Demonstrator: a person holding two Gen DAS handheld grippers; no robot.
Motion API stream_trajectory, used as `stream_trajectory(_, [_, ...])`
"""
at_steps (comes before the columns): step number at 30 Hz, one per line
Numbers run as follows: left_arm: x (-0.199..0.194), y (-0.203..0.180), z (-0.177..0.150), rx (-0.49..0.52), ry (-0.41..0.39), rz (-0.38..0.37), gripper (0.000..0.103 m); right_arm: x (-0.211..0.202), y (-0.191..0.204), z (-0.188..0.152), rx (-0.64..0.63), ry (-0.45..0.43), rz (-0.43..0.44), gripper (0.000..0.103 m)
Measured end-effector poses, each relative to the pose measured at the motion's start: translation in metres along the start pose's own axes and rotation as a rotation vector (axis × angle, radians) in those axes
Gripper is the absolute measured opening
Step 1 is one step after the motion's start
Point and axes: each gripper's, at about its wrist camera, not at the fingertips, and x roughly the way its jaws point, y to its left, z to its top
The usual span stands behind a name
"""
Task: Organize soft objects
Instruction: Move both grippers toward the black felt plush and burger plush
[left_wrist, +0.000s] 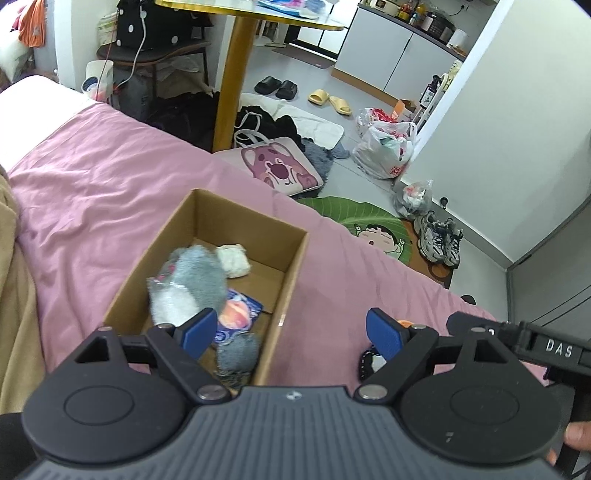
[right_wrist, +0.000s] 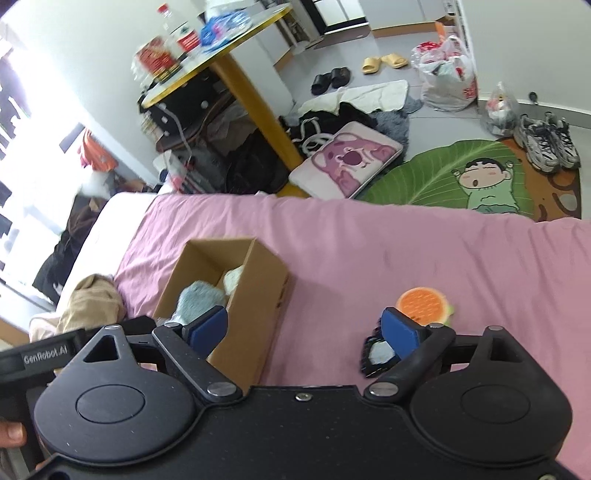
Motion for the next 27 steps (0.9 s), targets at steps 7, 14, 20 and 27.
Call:
stream_trajectory(7, [0.028,-0.031,-0.002,0.060,0.010,-0.008,0.087,0.007,-0.046,-0.004,0.079,-0.060,0.004,0.091])
stream_trajectory(14, [0.066,-0.060,-0.010,0.147,0.057,-0.015,0.087,0.022,-0.081,-0.011,0.119,-0.048,-0.010,0.091])
stream_trajectory(20, [0.099,-0.079,-0.021,0.183,0.106,-0.027,0.086,0.039,-0.103,-0.011,0.161,-0.018,0.008,0.089])
stream_trajectory(27, [0.139,-0.094,-0.032,0.190,0.183,-0.025,0.080,0.060,-0.129,-0.014,0.219,0.036,0.034,0.077])
